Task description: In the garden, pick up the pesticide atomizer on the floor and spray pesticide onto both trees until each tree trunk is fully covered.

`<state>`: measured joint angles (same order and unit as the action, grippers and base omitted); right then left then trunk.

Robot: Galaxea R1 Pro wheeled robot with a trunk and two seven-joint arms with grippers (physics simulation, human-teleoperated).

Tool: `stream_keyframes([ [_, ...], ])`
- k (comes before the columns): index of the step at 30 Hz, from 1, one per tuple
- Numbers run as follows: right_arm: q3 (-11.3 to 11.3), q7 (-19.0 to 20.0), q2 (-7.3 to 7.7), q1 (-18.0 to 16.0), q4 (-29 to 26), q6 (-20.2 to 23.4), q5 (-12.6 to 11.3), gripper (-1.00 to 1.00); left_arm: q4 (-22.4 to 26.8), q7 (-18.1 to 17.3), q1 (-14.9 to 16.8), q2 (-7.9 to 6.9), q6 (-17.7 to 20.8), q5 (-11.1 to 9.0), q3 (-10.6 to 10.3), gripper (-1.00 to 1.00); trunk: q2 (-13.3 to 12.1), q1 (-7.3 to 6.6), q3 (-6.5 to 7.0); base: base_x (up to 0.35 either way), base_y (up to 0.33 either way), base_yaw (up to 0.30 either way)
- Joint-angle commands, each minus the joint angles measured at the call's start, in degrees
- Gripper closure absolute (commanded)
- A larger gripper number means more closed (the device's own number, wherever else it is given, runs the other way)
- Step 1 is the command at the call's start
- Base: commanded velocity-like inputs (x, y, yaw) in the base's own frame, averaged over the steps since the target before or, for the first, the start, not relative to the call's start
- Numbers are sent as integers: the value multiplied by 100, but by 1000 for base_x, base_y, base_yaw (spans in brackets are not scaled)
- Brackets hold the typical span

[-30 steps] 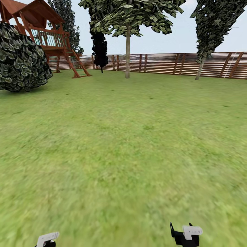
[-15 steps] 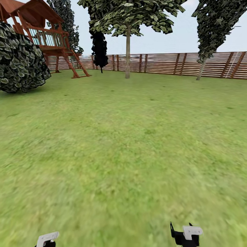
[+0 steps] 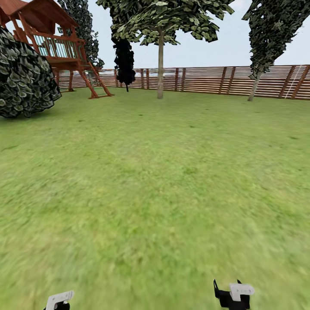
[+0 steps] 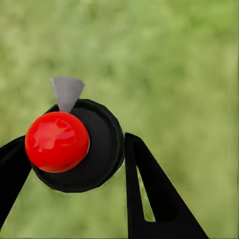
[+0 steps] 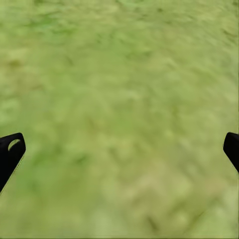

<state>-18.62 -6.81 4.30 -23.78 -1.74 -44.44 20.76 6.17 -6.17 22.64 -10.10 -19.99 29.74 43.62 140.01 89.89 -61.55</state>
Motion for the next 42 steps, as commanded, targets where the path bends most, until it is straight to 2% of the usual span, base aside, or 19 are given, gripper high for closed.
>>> stream_keyframes([
  [1, -10, -55, 0, -4, 7, -12, 61, -100, -2, -34, 3, -1, -14, 23, 50, 100, 2, 2, -5, 340, 0, 0],
  [29, -10, -55, 9, -4, 4, -12, 59, -100, 15, -34, -5, -12, -14, 23, 50, 100, 2, 2, -5, 340, 0, -1],
  [42, -10, -57, 9, -4, 7, -12, 60, -100, 15, -34, -6, -10, -14, 23, 50, 100, 2, 2, 6, 340, 0, -60],
])
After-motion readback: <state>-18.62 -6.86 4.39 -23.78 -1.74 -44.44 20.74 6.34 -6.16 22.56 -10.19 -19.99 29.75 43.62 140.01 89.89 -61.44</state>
